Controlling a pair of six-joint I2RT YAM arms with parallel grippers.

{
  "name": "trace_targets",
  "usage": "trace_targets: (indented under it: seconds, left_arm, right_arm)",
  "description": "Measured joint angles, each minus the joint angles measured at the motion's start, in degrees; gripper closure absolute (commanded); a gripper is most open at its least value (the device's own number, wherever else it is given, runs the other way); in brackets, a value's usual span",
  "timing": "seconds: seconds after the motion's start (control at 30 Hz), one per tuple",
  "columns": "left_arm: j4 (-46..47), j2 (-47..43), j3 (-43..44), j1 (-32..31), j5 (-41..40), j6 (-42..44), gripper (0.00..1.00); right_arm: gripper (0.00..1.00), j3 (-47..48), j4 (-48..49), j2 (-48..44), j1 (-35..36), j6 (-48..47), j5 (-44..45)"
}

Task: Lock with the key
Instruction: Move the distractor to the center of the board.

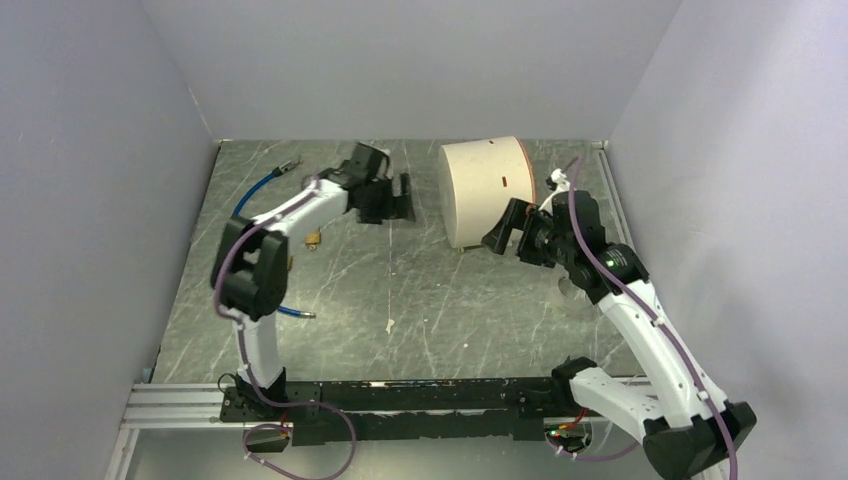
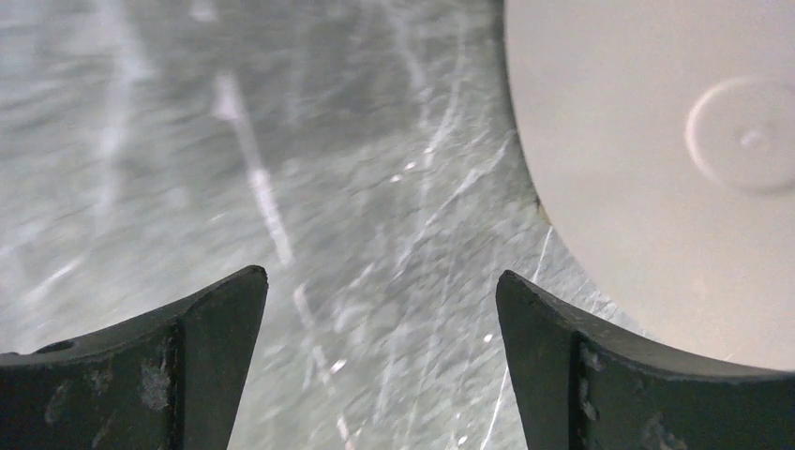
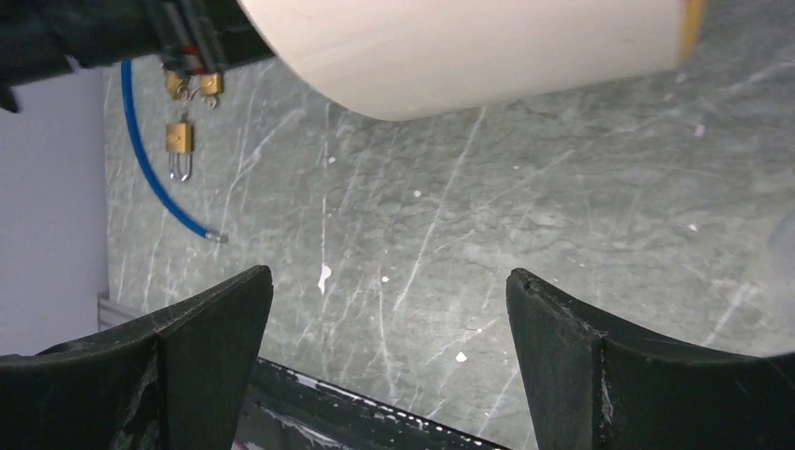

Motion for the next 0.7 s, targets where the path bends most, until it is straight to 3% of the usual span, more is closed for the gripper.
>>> trace_targets:
  seconds: [0.17, 0.43, 0.57, 0.7]
  left_arm:
    - [-0.44, -14.8, -8.68, 8.55, -0.79, 0.24, 0.04]
    - [-6.88, -36.11, -18.56, 28.57, -3.89, 5.07, 0.04]
    - [-8.68, -41.24, -24.15, 37.27, -4.96, 6.56, 0.04]
    - [-9.42, -41.35, -28.61, 41.44, -5.11, 6.32, 0.04]
  right_arm:
    - [0.04, 3.89, 0.94, 6.21, 7.39, -0.85, 1.73]
    - [0.02, 15.39, 1.62, 23.43, 24.13, -1.84, 14.1]
    - [0.01, 23.06, 0.87, 34.82, 28.0, -3.32, 20.09]
    - [0.01, 33.51, -1.66, 47.67, 30.18, -4.83, 26.27]
